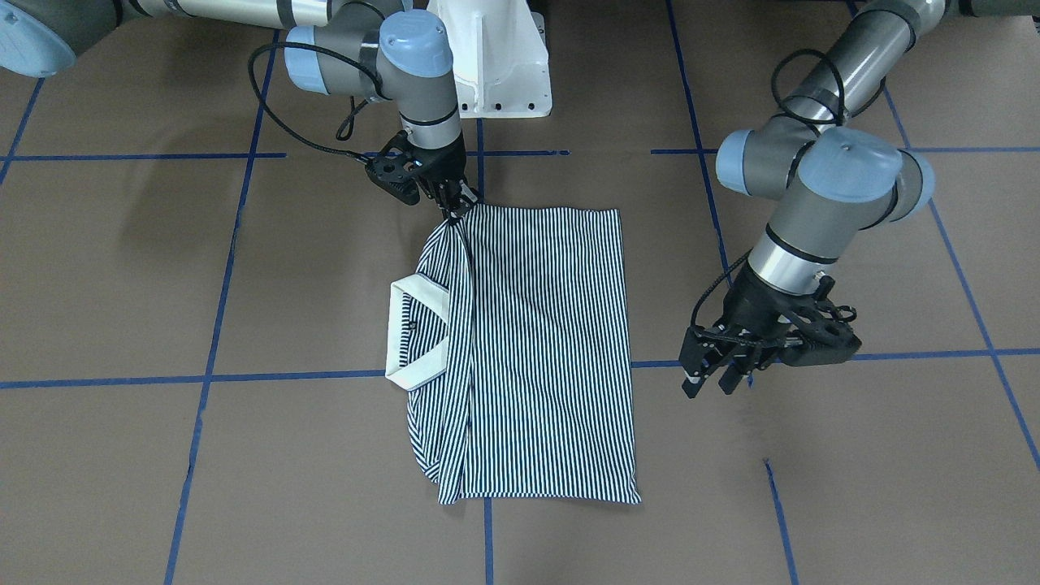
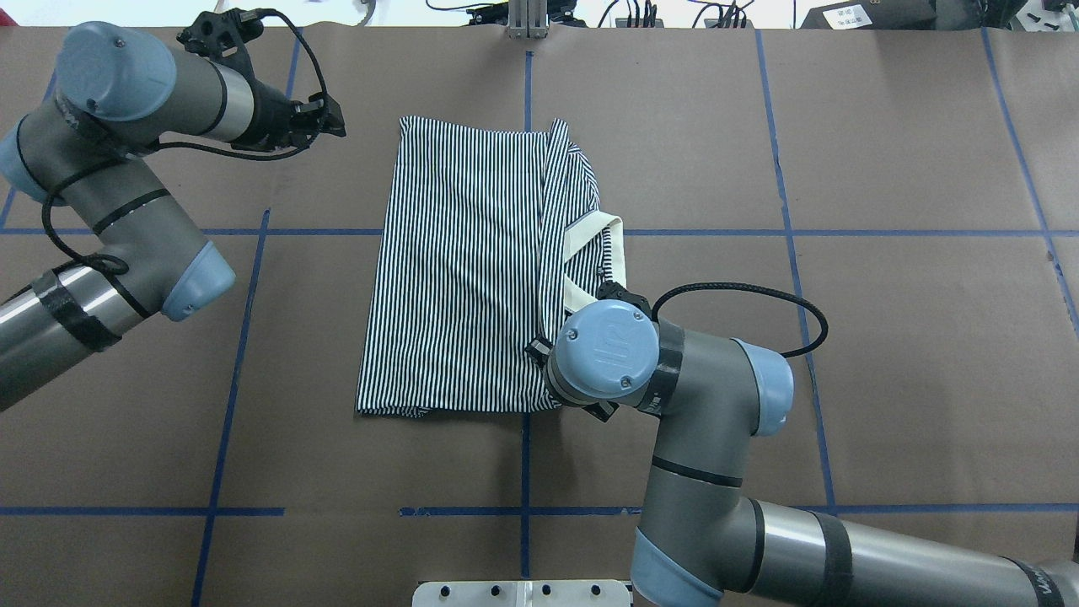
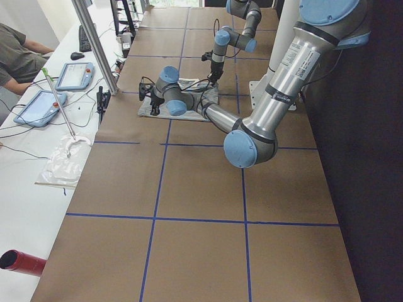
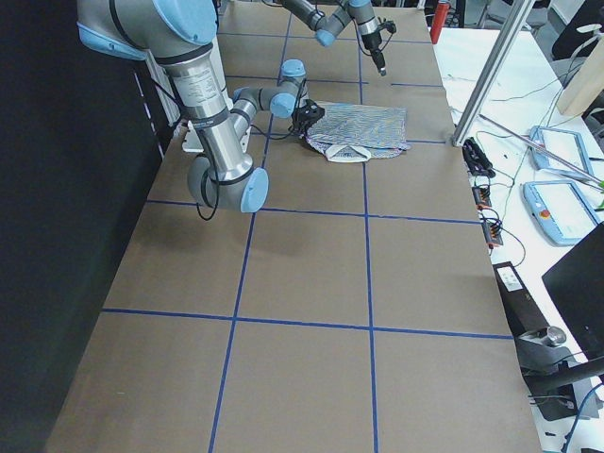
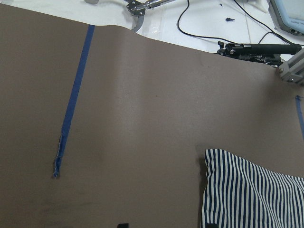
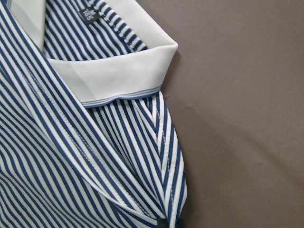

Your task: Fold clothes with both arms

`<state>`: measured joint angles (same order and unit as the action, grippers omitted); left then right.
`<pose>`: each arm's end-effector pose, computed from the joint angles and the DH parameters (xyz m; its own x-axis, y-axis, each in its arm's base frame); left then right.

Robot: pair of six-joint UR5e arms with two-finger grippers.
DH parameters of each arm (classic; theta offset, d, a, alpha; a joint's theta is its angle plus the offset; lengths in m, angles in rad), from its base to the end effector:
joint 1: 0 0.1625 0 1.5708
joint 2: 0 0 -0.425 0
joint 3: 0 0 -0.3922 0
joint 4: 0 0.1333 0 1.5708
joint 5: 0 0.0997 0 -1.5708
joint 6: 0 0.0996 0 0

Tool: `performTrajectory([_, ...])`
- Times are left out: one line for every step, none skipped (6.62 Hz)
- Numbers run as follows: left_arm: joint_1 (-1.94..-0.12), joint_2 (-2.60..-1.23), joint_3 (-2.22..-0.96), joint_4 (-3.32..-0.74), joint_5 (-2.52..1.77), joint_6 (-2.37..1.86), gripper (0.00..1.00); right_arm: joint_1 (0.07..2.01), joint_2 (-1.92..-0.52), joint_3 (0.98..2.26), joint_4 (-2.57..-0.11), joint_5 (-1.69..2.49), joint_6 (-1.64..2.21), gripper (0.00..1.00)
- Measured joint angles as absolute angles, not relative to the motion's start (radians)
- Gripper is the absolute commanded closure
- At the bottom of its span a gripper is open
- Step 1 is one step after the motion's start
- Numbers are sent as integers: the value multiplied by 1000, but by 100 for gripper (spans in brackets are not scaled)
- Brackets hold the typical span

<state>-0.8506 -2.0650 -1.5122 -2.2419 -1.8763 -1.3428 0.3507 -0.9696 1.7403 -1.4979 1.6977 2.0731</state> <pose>0.3752 -0.5844 0.3245 0.4095 -0.1399 -0.9015 0.4588 0.8857 0.0710 -0.5801 -0.3407 0.2310 0.4259 0.6643 0.6143 -0.5214 0.7350 -0.4334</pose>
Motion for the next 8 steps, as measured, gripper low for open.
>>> performTrajectory([-791,-1989,-1627,-2235,-1865,-1430,34,351,-1000,1779,-1503,1698,2073,100])
performTrajectory([-715,-1912,-1740,-2220,-1832,-1519,34,351,-1015,1797,-1504,1698,2072,100])
performTrajectory([-613,-1851,-1828,-2186,-1768,-1613,34,352,-1021,1803,-1504,1698,2072,100])
performTrajectory([-513,-1824,-1871,-2143,-1695,-1700,34,352,-1024,1805,-1504,1698,2072,100])
performTrajectory([-431,-1817,-1887,-2099,-1641,-1765,35,353,-1025,1805,-1503,1698,2071,100])
performTrajectory([-377,-1816,-1888,-2075,-1616,-1803,36,353,-1026,1805,-1503,1698,2070,100])
performTrajectory([-335,-1817,-1885,-2063,-1607,-1833,37,353,-1027,1805,-1503,1697,2070,100])
performTrajectory([-306,-1817,-1882,-2057,-1604,-1850,40,353,-1027,1805,-1503,1697,2069,100])
